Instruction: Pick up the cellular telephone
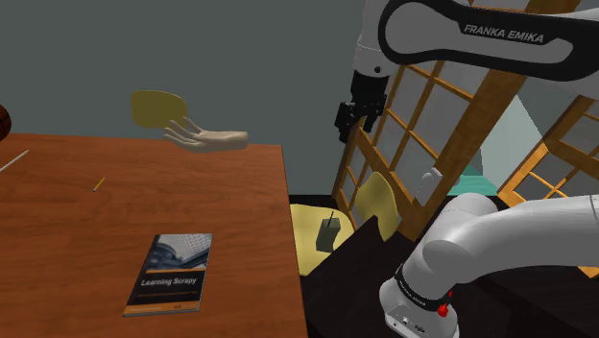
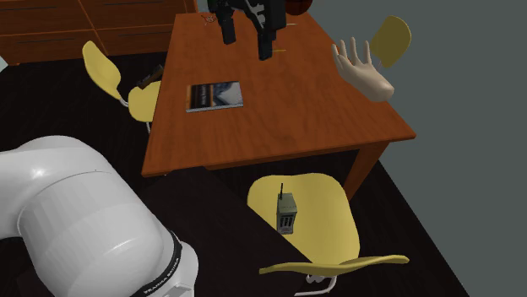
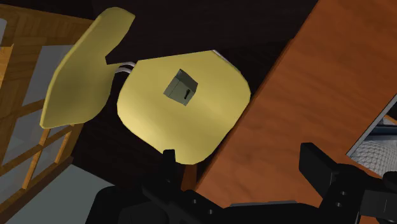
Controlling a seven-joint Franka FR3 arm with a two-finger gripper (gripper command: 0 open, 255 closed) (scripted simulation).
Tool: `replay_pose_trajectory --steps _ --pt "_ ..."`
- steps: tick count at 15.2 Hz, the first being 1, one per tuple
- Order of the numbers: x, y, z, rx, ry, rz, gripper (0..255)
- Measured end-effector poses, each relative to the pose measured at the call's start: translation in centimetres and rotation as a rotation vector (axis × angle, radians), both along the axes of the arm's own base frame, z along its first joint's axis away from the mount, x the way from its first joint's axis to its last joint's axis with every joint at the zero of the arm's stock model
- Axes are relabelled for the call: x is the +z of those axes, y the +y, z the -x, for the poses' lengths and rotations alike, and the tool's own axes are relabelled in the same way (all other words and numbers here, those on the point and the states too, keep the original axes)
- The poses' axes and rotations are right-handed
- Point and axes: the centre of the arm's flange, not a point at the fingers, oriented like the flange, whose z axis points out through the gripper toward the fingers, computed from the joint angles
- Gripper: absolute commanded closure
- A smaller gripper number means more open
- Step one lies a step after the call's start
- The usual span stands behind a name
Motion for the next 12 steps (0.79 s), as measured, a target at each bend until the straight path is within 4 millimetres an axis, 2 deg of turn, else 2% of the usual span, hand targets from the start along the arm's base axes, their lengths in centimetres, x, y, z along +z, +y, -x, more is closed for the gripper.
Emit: replay_pose_trajectory --steps 1,3,12 --pt "0.0 0.0 0.0 0.0 0.0 0.0 0" --pt "-1.7 -0.5 0.0 0.017 0.003 -0.001 0" --pt "-12.7 -4.0 -0.2 0.142 0.022 -0.011 0"
